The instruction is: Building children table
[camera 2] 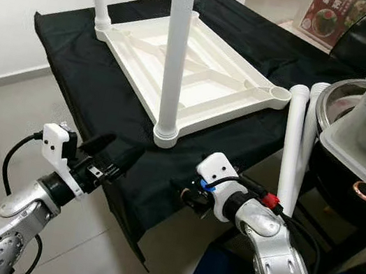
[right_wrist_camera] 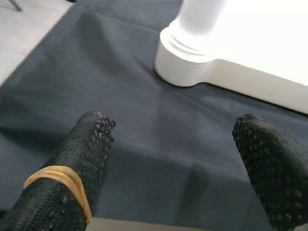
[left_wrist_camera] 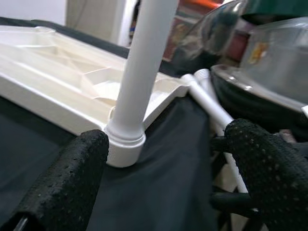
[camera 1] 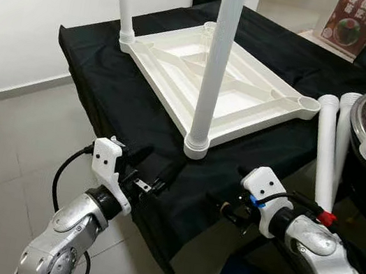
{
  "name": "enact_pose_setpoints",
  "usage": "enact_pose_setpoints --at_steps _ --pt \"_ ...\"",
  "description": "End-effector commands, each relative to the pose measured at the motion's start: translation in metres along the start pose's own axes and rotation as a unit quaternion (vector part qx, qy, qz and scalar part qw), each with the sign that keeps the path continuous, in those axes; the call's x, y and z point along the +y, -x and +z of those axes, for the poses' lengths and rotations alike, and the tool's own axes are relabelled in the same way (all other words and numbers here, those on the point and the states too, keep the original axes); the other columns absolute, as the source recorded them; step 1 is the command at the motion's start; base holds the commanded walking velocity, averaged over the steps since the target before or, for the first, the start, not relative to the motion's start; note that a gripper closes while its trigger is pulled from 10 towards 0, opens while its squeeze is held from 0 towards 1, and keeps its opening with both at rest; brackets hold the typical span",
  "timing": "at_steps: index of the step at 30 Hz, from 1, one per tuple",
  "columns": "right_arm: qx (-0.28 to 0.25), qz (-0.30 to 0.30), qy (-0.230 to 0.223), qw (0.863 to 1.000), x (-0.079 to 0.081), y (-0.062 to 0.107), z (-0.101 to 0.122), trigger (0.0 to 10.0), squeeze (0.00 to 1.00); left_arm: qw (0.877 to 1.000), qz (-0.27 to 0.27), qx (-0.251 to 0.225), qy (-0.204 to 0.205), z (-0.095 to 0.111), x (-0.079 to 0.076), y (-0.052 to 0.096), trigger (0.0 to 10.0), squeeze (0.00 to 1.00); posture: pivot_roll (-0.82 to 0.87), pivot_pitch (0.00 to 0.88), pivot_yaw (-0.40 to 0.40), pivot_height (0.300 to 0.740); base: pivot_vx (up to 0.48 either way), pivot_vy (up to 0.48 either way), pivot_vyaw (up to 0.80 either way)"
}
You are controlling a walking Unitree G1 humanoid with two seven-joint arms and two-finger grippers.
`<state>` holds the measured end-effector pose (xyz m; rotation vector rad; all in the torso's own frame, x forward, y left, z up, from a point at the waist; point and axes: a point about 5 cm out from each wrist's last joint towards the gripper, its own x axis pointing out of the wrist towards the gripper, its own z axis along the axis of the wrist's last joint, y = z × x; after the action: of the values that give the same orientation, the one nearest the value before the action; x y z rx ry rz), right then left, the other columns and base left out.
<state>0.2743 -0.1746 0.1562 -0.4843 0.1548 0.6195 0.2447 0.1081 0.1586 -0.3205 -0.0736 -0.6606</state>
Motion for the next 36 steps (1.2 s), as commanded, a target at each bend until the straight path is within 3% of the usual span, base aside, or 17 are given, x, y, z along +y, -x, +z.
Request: enact_pose_setpoints --at_steps 1,2,4,5,7,13,23,28,36 --pt "0.003 -0.066 -0.023 0.998 -0.014 0.002 0.000 10.0 0.00 1.000 -0.012 0.011 0.003 -0.003 -0.002 0.003 10.0 0.00 -0.10 0.151 0.021 0.740 0.000 0.000 0.00" --pt "0.003 -0.066 -0.023 0.998 -0.014 0.002 0.000 10.0 0.00 1.000 -0.012 0.011 0.003 -0.003 -0.002 0.003 10.0 0.00 -0.10 0.151 0.021 0.740 0.000 0.000 0.00" --pt "-0.029 -0.110 -0.094 0.989 -0.025 0.005 0.003 10.0 0.00 1.000 -0.017 0.013 0.004 -0.003 -0.003 0.003 10.0 0.00 -0.10 0.152 0.020 0.740 0.000 0.000 0.00" --pt "-0.029 -0.110 -0.094 0.989 -0.025 0.005 0.003 10.0 0.00 1.000 -0.017 0.013 0.004 -0.003 -0.003 0.003 10.0 0.00 -0.10 0.152 0.020 0.740 0.000 0.000 0.00" --pt "-0.086 -0.097 -0.164 0.978 -0.024 0.009 0.012 10.0 0.00 1.000 -0.021 0.012 0.004 -0.002 -0.003 0.002 10.0 0.00 -0.10 0.153 0.021 0.740 0.000 0.000 0.00" --pt "-0.131 -0.050 -0.219 0.966 -0.015 0.015 0.020 10.0 0.00 1.000 -0.025 0.010 0.005 -0.001 -0.003 0.001 10.0 0.00 -0.10 0.154 0.025 0.740 0.000 0.000 0.00" --pt "-0.123 -0.031 -0.214 0.968 -0.015 0.021 0.021 10.0 0.00 0.999 -0.031 0.010 0.003 0.001 -0.001 0.002 10.0 0.00 -0.10 0.149 0.024 0.740 0.000 0.000 -0.12" --pt "-0.138 0.035 -0.220 0.965 -0.008 0.034 0.026 10.0 0.00 0.999 -0.031 0.010 -0.003 0.003 0.001 0.002 10.0 0.00 -0.11 0.154 0.025 0.740 0.000 0.000 -0.80" --pt "-0.141 0.097 -0.208 0.963 0.004 0.039 0.032 10.0 0.00 0.999 -0.039 0.011 -0.003 0.004 0.001 0.002 10.0 0.00 -0.11 0.156 0.026 0.740 0.000 0.000 0.00"
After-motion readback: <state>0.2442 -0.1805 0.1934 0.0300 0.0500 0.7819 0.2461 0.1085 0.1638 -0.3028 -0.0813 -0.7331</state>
